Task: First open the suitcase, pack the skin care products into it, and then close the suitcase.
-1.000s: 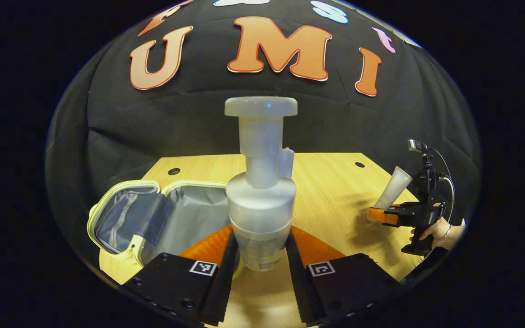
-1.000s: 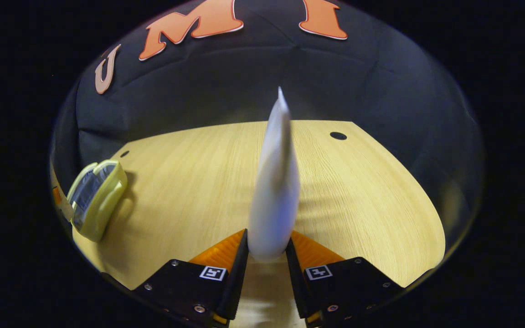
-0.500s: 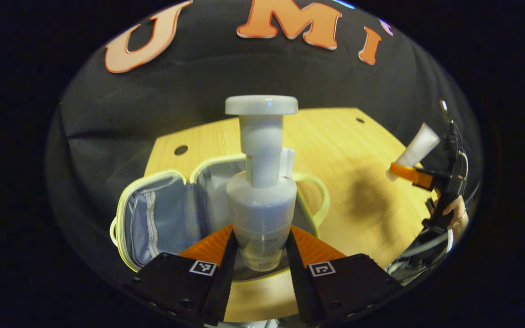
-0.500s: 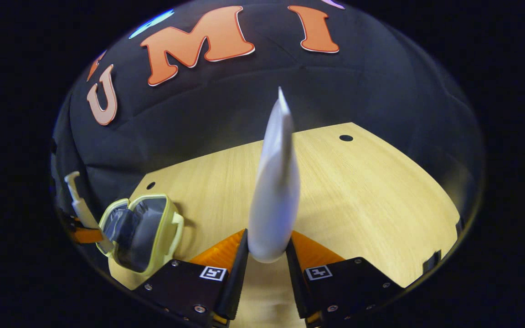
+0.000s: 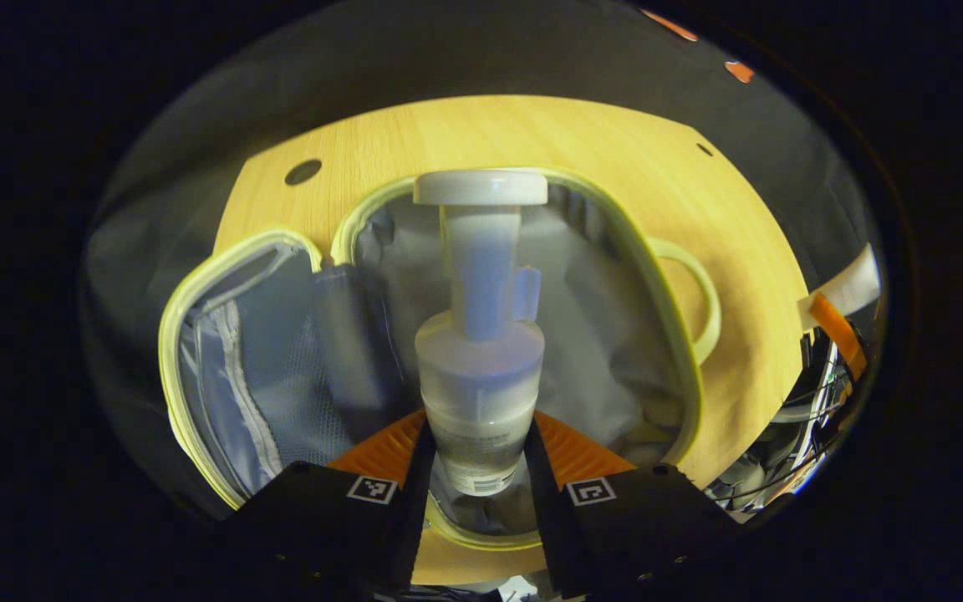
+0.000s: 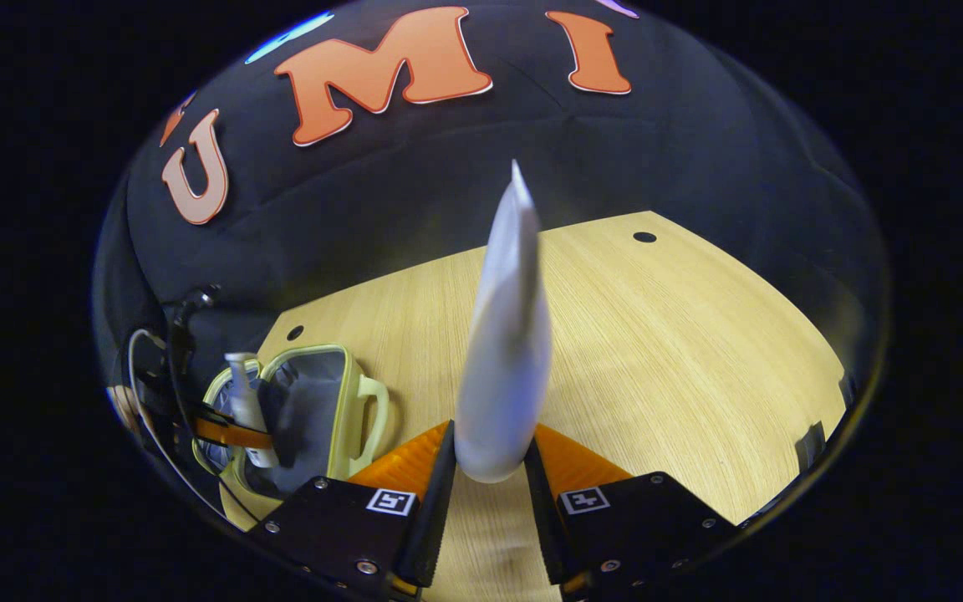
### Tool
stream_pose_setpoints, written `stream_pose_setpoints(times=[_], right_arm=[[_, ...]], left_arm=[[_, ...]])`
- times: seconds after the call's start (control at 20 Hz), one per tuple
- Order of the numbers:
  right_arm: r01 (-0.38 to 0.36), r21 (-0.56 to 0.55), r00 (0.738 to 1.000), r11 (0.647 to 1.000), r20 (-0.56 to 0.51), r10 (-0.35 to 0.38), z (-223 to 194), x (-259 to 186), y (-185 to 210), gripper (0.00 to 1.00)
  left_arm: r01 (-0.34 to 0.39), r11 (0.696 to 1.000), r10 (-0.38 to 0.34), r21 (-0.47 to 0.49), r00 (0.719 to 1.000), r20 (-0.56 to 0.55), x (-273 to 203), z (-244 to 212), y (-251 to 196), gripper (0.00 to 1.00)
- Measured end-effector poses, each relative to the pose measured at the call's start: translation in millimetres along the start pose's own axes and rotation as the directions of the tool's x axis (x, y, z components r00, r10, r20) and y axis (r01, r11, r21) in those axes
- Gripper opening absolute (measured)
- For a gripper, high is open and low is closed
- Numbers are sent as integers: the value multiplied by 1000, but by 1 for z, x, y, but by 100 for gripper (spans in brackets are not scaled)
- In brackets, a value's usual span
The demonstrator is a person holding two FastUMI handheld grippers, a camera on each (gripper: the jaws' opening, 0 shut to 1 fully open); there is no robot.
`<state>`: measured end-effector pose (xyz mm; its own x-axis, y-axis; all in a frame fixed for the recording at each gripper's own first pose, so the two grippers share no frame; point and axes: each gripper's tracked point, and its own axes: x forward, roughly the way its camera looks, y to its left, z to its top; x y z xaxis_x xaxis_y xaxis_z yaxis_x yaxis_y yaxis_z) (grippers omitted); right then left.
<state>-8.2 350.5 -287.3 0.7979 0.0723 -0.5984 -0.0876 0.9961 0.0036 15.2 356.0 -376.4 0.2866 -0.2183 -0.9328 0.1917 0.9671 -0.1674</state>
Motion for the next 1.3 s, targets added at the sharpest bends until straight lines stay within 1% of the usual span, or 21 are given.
stream_pose_setpoints(times=[0.15, 0.25, 0.45, 0.5, 0.55, 0.6, 0.65, 0.7, 0.8, 0.9, 0.95, 1.05, 1.15, 1.3], right_arm=[[-7, -9, 1000, 1000, -1, 7, 6, 1, 5, 49], [-12, -11, 1000, 1000, -11, 12, 6, 2, 9, 49], [-24, -15, 999, 1000, -30, 24, 6, 6, 16, 49], [-27, -19, 999, 999, -34, 26, 6, 7, 17, 49], [-31, -23, 999, 999, -35, 31, 8, 8, 18, 49], [-37, -29, 999, 999, -36, 36, 11, 9, 21, 49], [-46, -36, 998, 998, -37, 44, 14, 7, 23, 49], [-53, -45, 998, 998, -36, 51, 18, 8, 27, 49], [-73, -73, 997, 995, -36, 71, 28, 5, 36, 49], [-99, -113, 995, 989, -32, 96, 40, 2, 49, 48], [-114, -134, 993, 984, -35, 110, 44, 0, 56, 49], [-156, -168, 987, 973, -59, 148, 52, -4, 77, 49], [-213, -189, 975, 959, -113, 194, 51, -9, 104, 49], [-303, -192, 939, 933, -224, 259, 40, -8, 147, 49]], left_arm=[[33, 999, -33, -16, 999, -20, 14, 0, -7, 59], [28, 999, -30, -46, 998, -50, 21, -3, -4, 59], [29, 997, -33, -68, 998, -48, 27, 2, -9, 63], [38, 996, -41, -81, 998, -38, 23, 5, -15, 67], [39, 996, -42, -86, 999, -25, 23, 6, -18, 73], [30, 996, -30, -83, 1000, -5, 19, 10, -19, 87], [13, 997, -11, -74, 1000, 28, 13, 15, -18, 92], [0, 998, 4, -64, 998, 68, 6, 22, -18, 100], [-22, 999, 29, -43, 986, 167, -17, 39, -18, 99], [-45, 999, 47, -13, 959, 280, -46, 58, -19, 99], [-64, 998, 59, 4, 939, 339, -62, 63, -17, 99], [-111, 994, 89, 23, 889, 448, -92, 72, -11, 99], [-144, 989, 104, 31, 833, 543, -132, 77, -9, 99], [-193, 981, 134, 18, 743, 656, -181, 76, 1, 99]])
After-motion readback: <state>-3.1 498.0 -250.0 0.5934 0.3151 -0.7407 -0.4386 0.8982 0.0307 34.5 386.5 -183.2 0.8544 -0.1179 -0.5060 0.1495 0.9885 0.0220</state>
